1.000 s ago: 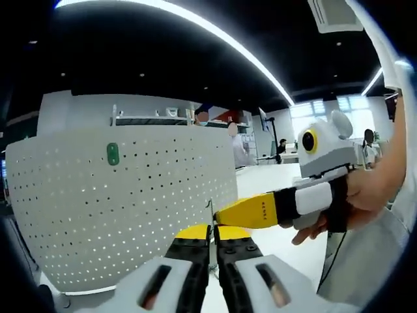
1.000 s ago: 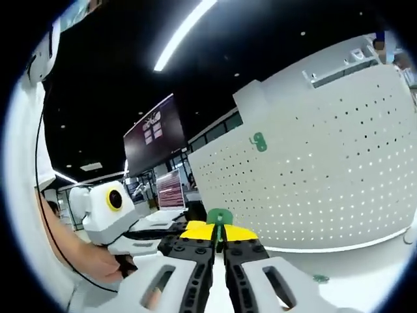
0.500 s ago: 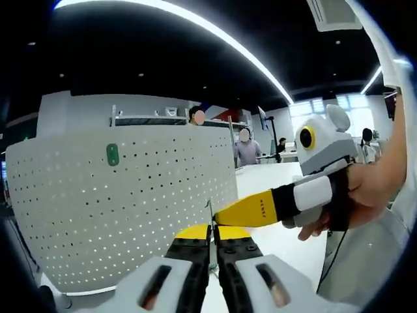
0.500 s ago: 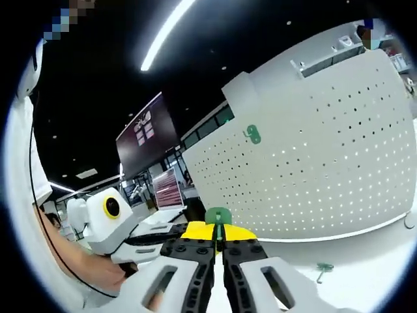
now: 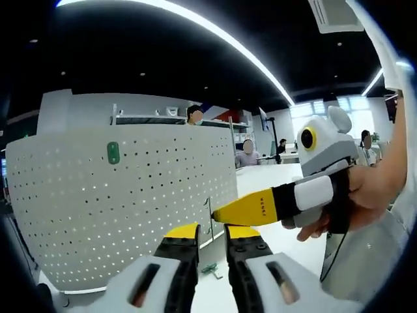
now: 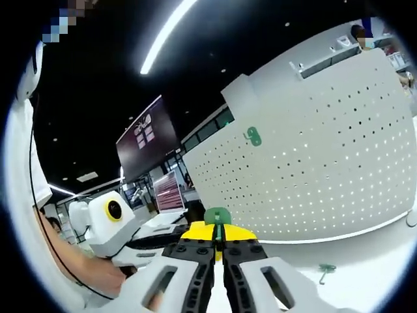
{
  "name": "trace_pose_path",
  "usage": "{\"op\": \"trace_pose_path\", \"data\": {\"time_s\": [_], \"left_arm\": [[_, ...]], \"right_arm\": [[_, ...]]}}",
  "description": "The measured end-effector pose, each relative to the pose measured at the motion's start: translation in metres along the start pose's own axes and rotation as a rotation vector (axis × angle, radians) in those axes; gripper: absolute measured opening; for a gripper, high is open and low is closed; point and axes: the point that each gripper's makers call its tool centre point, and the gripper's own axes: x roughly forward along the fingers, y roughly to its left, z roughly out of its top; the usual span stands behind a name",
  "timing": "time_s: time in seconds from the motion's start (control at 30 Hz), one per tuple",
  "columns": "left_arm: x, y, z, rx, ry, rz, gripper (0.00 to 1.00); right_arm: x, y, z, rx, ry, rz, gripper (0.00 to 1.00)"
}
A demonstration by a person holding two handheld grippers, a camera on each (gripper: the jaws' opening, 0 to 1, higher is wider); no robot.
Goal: Insert the hook assembly into the mounting plate slot until the hook locks in place.
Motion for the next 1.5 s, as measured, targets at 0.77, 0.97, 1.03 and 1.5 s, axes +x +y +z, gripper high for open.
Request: {"op": "trace_pose_path", "data": {"time_s": [0.77,0.97,1.03,1.5], "left_arm": [[0.007,-0.002,-0.027,-0.064,0.099,-0.019,0.73],[0.007,-0.002,-0.028,-0.069,0.103,-0.021,0.73],[0.008,-0.002,-0.027,-0.072,0.101,-0.022,0.72],[0.006,0.003,-0.025,-0.070,0.096,-0.014,0.71]], "right_arm": [[0.001,0.001,-0.004,0.002,0.017,0.001,0.00],[0.003,-0.001,-0.005,-0.301,0.087,-0.063,0.00],[0.004,0.001,-0.004,-0.340,0.087,-0.079,0.00],[0.009,-0.016,0.009,-0.287,0.070,-0.135,0.01]]}}
